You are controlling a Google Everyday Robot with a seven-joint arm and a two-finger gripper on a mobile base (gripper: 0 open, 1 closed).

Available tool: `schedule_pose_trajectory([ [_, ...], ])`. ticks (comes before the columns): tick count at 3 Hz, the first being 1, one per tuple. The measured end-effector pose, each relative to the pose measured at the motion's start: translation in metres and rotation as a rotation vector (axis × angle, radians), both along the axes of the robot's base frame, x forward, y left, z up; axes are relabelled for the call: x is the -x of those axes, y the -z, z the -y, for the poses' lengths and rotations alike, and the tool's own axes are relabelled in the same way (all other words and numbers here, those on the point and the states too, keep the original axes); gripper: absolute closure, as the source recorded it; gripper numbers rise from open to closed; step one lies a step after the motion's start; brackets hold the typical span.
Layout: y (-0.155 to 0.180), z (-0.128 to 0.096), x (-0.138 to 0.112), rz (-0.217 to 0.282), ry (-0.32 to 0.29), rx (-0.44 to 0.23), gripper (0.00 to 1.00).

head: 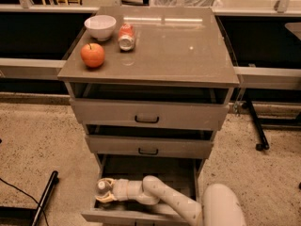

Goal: Place blue plastic bottle into bottom drawer

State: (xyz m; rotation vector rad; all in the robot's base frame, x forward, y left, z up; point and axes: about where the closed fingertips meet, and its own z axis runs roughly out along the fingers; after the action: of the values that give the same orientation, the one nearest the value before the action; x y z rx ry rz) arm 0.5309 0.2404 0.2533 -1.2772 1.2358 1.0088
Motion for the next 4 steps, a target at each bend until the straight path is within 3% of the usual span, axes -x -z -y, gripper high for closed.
schedule_pose_trajectory([
  [1,0.0393,0.0085,-0.0172,-0.085,0.070,-0.034,0.82],
  [4,0.0348,0.0083,-0.0171,-0.085,0.070,-0.034,0.12],
])
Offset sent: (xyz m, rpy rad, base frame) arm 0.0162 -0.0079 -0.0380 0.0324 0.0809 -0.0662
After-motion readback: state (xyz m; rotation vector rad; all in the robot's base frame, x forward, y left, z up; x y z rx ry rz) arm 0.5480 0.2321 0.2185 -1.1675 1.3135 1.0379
